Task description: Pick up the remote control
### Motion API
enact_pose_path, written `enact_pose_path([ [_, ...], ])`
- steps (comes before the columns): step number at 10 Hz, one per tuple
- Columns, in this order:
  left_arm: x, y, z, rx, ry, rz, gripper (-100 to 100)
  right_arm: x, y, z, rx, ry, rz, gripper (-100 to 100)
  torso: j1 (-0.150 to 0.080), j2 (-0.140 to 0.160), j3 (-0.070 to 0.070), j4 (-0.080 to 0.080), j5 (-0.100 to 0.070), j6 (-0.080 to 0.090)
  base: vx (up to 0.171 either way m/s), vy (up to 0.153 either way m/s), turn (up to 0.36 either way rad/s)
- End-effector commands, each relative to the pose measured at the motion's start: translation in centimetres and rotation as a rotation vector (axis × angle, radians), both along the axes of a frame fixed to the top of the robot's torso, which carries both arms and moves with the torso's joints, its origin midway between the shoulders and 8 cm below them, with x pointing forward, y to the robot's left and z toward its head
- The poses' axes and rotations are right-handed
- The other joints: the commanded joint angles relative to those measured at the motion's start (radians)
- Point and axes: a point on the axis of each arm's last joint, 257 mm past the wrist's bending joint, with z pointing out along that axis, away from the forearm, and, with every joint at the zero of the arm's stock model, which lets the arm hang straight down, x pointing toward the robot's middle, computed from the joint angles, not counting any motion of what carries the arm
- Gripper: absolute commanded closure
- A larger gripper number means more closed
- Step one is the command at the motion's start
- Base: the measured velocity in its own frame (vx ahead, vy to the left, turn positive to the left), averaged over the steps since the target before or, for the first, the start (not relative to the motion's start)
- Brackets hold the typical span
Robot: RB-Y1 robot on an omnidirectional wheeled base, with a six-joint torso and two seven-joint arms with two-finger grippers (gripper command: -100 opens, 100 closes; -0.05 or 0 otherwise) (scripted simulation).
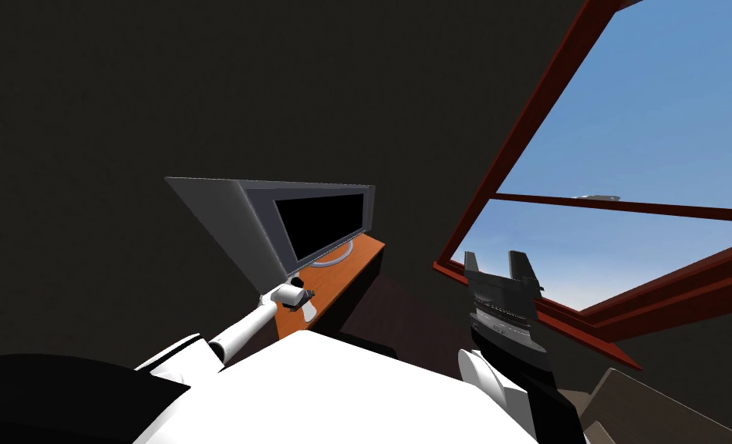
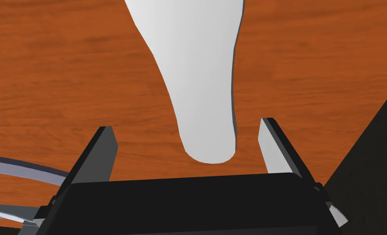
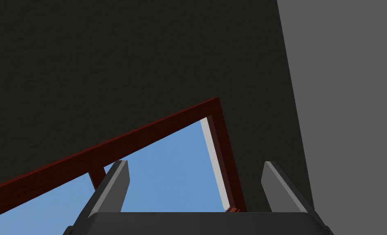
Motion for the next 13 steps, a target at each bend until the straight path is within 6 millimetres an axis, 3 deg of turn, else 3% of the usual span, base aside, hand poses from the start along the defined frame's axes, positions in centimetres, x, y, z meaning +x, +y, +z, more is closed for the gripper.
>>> enact_pose_path([
  [1, -0.9, 0.1, -0.6, -0.006, 0.035, 0.017, -100, 0.0, 0.0, 0.0, 0.0, 0.0, 0.0, 0, 0.0, 0.0, 0.0, 0.0, 0.0, 0.0, 0.062, 0.013, -0.03],
  [4, -4.0, 0.6, -1.6, -0.027, 0.123, 0.071, -100, 0.0, 0.0, 0.0, 0.0, 0.0, 0.0, 0, -0.001, 0.002, 0.001, 0.0, 0.0, 0.0, 0.049, 0.0, -0.04],
  [6, -4.1, 0.7, -1.5, -0.028, 0.124, 0.073, -100, 0.0, 0.0, 0.0, 0.0, 0.0, 0.0, 0, -0.001, 0.004, 0.002, 0.001, 0.0, 0.0, 0.003, -0.003, 0.007],
  [7, -4.2, 0.7, -1.5, -0.029, 0.128, 0.075, 0, 0.0, 0.0, 0.0, 0.0, 0.0, 0.0, 0, -0.001, 0.005, 0.003, 0.001, 0.0, 0.0, 0.0, 0.0, 0.0],
  [8, -4.3, 1.0, -2.0, -0.029, 0.125, 0.08, -100, 0.0, 0.0, 0.0, 0.0, 0.0, 0.0, 0, -0.001, 0.005, 0.003, 0.001, 0.0, 0.0, 0.002, -0.001, -0.024],
  [13, -4.8, 1.5, -3.1, -0.029, 0.123, 0.091, -100, 0.0, 0.0, 0.0, 0.0, 0.0, 0.0, 0, -0.001, 0.005, 0.003, 0.001, 0.0, 0.0, 0.003, -0.001, -0.027],
])
